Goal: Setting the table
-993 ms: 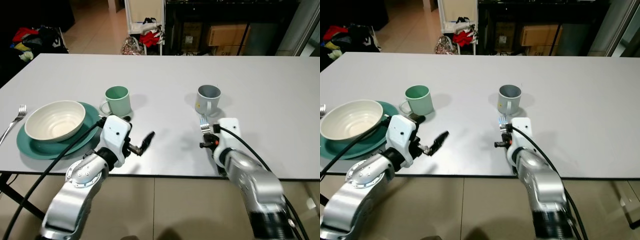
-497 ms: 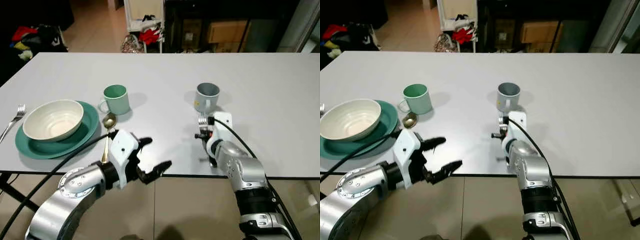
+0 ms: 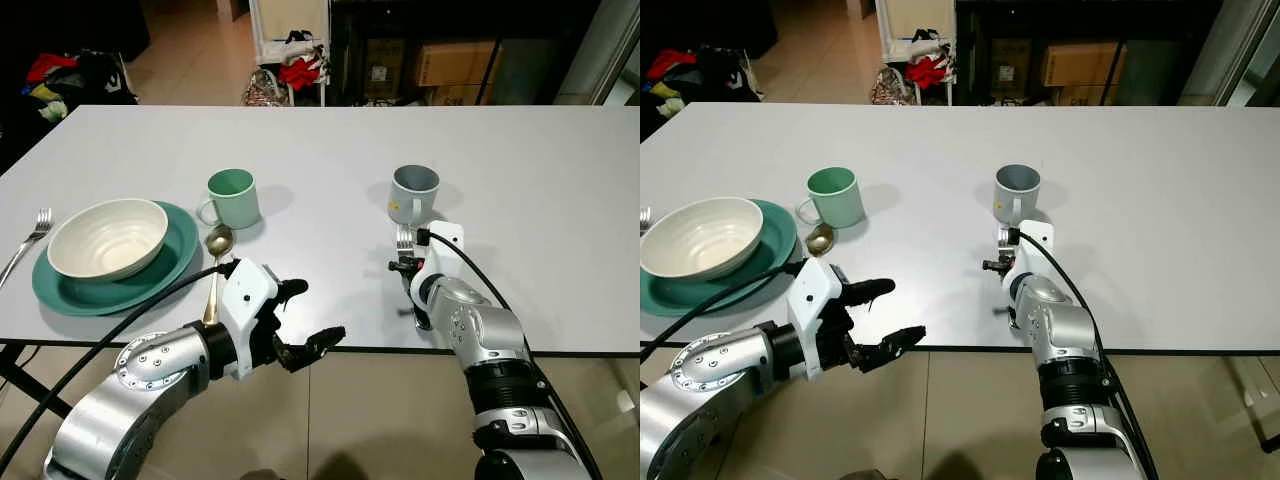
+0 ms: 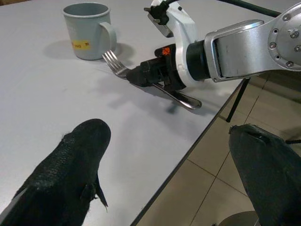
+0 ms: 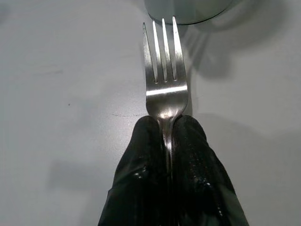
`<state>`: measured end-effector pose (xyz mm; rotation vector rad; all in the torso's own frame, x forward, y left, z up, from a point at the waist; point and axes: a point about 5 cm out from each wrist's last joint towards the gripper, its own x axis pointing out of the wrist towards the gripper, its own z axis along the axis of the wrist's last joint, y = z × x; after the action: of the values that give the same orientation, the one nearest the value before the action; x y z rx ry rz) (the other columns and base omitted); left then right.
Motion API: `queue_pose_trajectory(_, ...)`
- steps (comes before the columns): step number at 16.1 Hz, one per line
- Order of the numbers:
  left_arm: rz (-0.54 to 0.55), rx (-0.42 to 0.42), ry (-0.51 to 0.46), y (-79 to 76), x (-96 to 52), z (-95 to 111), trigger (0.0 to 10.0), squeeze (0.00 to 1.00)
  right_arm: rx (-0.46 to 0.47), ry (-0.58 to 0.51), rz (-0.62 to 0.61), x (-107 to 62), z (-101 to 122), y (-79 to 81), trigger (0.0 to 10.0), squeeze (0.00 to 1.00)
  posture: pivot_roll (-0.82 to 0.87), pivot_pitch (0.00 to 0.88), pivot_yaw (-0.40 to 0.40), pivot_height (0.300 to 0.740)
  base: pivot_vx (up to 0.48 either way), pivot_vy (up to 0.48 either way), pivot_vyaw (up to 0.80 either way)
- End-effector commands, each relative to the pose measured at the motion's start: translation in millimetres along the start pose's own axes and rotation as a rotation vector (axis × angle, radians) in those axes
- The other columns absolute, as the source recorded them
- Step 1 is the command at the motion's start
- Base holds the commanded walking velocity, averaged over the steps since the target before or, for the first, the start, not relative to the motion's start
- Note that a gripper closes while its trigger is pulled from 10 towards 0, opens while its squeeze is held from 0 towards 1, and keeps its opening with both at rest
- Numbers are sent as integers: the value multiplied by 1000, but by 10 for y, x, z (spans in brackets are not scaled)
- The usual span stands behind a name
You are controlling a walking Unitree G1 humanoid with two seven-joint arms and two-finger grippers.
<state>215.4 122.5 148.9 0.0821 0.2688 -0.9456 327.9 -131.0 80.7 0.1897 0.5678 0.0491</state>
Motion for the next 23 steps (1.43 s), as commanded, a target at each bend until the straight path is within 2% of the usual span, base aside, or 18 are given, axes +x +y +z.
queue_pose_trajectory(1,-3,6,7,14,-10,18,10000,0,14,48,9,27,-72,18,10000,831,112,0,52,740,0,0,0)
queue_pose_trajectory(2,-4,5,7,16,-8,18,10000,0,13,45,9,27,-61,18,10000,1000,112,0,52,740,0,0,0)
queue_pose_trajectory(6,48,14,-17,95,45,33,10000,0,21,-38,32,-48,124,69,10000,1000,97,0,55,740,0,0,0)
queue_pose_trajectory(8,124,26,-86,190,51,136,10000,0,-27,-123,48,-281,324,140,10000,1000,94,0,50,740,0,0,0)
queue_pose_trajectory(10,162,7,-141,236,29,216,10000,0,-81,-185,66,-466,434,160,10000,1000,78,0,59,740,0,0,0)
queue_pose_trajectory(11,205,0,-171,254,3,251,10000,0,-154,-248,122,-663,474,172,10000,1000,64,0,66,740,0,0,0)
queue_pose_trajectory(13,404,-21,-201,372,-4,263,10000,0,-297,-346,206,-966,431,174,10000,1000,66,0,66,740,0,0,600)
queue_pose_trajectory(14,494,-17,-228,427,-13,283,10000,0,-298,-365,233,-1046,396,175,10000,1000,71,0,65,740,0,0,800)
queue_pose_trajectory(15,633,30,-235,495,-44,300,10000,0,-269,-384,217,-1099,351,115,10000,1000,82,0,62,740,0,0,800)
queue_pose_trajectory(17,731,-9,-241,528,-91,269,10000,0,-266,-412,204,-1140,362,98,10000,1000,69,0,72,740,0,0,800)
queue_pose_trajectory(19,729,-13,-231,526,-41,239,10000,0,-285,-432,187,-1228,324,69,10000,1000,40,0,81,740,0,0,800)
queue_pose_trajectory(21,727,11,-230,493,32,259,10000,0,-269,-441,144,-1273,266,-26,10000,1000,63,0,63,740,0,0,800)
queue_pose_trajectory(23,760,-12,-209,460,-56,191,10000,0,-296,-430,160,-1233,236,0,10000,1000,101,0,43,740,0,0,800)
